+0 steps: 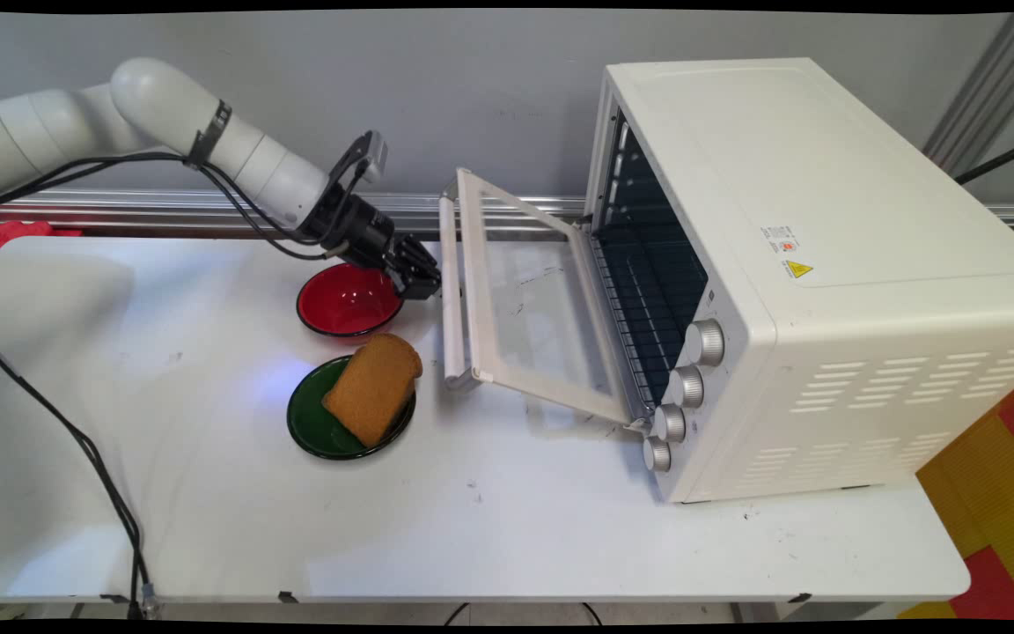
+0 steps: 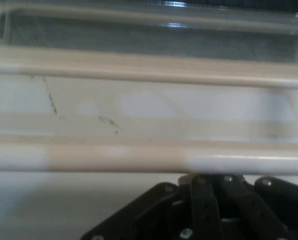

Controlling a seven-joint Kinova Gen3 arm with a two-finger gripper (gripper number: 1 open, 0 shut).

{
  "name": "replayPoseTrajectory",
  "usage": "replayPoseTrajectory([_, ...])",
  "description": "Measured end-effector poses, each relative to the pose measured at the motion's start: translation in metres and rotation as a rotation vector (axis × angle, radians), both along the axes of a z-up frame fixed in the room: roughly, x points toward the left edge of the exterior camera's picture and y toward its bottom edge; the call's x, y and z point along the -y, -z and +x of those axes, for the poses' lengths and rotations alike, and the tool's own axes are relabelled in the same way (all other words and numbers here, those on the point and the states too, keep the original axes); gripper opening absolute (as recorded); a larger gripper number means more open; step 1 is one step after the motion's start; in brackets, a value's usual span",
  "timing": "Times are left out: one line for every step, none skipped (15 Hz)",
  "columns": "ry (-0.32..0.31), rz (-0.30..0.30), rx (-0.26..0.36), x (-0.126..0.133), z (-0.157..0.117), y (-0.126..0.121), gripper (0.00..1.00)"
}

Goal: Close the oven

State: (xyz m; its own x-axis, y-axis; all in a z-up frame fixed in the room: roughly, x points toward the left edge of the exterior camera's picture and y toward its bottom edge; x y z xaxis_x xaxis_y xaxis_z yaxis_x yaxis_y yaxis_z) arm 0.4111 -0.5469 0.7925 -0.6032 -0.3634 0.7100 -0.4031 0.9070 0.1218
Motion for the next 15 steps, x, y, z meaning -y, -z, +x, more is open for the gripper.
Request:
replayPoseTrajectory([-0.002,-0.002,-0.007,0.001,0.0,-0.002,0.0])
replayPoseTrajectory([-0.004,-0.004,-0.02,0.001,-0.001,-0.006,0.0])
replayPoseTrajectory([-0.006,-0.007,-0.03,0.002,-0.002,-0.008,0.0])
replayPoseTrajectory([-0.008,-0.01,-0.041,0.004,-0.003,-0.011,0.0])
replayPoseTrajectory([-0.011,-0.014,-0.056,0.005,-0.006,-0.015,0.0])
replayPoseTrajectory([-0.013,-0.019,-0.072,0.007,-0.009,-0.02,0.0])
replayPoseTrajectory([-0.015,-0.024,-0.085,0.009,-0.012,-0.023,0.0])
replayPoseTrajectory([-0.016,-0.029,-0.1,0.012,-0.016,-0.027,0.0])
replayPoseTrajectory([-0.019,-0.034,-0.114,0.014,-0.019,-0.031,0.0])
replayPoseTrajectory([-0.021,-0.039,-0.127,0.017,-0.023,-0.034,0.0])
replayPoseTrajectory([-0.024,-0.043,-0.139,0.018,-0.026,-0.037,0.0])
replayPoseTrajectory([-0.026,-0.048,-0.151,0.021,-0.03,-0.04,0.0])
replayPoseTrajectory([-0.028,-0.052,-0.162,0.022,-0.034,-0.042,0.0])
replayPoseTrajectory([-0.029,-0.055,-0.17,0.024,-0.037,-0.044,0.0])
replayPoseTrajectory([-0.031,-0.059,-0.179,0.026,-0.04,-0.047,0.0])
